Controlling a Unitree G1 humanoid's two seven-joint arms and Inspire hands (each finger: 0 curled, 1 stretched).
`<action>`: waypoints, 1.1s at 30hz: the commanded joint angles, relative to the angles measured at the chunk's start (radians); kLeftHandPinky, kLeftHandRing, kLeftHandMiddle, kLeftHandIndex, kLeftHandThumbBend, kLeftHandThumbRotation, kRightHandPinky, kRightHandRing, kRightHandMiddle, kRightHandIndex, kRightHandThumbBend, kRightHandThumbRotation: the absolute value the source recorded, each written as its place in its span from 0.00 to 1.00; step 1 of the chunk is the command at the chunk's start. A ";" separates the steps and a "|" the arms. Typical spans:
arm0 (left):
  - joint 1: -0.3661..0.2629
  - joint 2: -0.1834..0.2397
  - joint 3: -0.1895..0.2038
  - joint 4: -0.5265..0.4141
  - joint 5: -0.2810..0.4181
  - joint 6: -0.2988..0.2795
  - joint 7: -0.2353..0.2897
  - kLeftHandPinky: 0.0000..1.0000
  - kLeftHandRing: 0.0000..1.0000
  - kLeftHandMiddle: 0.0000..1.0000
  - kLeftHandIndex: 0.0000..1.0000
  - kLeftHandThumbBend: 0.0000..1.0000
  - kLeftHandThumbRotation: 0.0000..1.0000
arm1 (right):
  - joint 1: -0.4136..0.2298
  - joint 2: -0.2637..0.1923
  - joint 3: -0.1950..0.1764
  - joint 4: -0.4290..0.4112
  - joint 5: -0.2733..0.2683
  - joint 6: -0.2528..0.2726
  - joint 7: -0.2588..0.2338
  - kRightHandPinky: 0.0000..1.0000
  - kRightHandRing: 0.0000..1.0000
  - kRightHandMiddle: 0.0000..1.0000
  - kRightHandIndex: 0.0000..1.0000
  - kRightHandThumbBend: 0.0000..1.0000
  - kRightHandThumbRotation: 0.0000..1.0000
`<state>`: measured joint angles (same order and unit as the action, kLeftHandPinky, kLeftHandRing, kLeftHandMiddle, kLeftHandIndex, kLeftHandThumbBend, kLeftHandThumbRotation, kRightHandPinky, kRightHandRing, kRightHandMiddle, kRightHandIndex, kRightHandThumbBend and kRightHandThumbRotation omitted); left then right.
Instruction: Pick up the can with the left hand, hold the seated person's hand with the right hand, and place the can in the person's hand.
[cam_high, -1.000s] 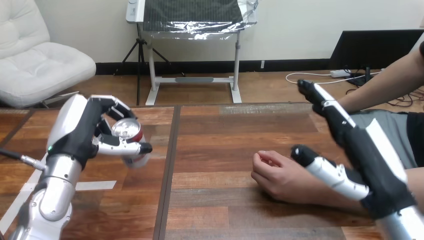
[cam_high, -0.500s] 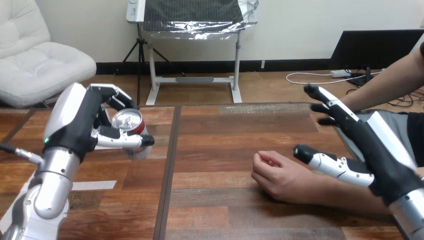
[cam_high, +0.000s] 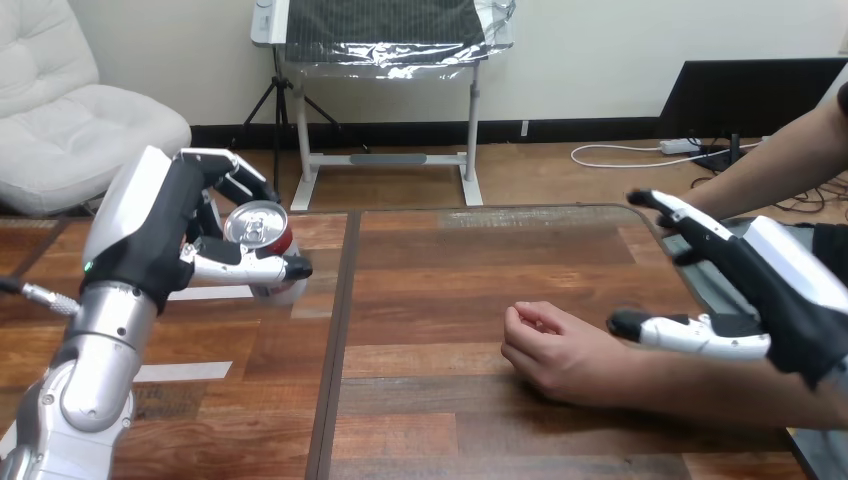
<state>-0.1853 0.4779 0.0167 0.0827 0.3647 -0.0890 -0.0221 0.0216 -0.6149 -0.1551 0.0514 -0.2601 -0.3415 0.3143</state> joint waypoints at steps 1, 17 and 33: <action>-0.024 0.021 0.031 -0.062 -0.005 -0.015 0.002 0.09 0.13 0.30 0.41 0.84 0.00 | -0.112 -0.070 0.014 0.064 -0.018 -0.022 0.018 0.75 0.94 0.98 0.96 0.92 0.58; -0.015 0.018 0.048 -0.091 -0.012 -0.010 -0.009 0.11 0.14 0.33 0.40 0.84 0.00 | -0.210 -0.144 0.064 0.227 -0.044 -0.089 0.052 0.86 0.93 0.94 0.95 1.00 0.52; -0.019 0.017 0.050 -0.087 -0.012 -0.014 -0.010 0.11 0.14 0.33 0.40 0.84 0.00 | -0.274 -0.180 0.103 0.304 -0.104 -0.112 0.041 0.93 0.94 0.95 0.96 1.00 0.51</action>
<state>-0.1575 0.4781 0.0389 0.0447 0.3627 -0.0896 -0.0369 -0.1611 -0.7540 -0.0623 0.3416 -0.3564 -0.4235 0.3693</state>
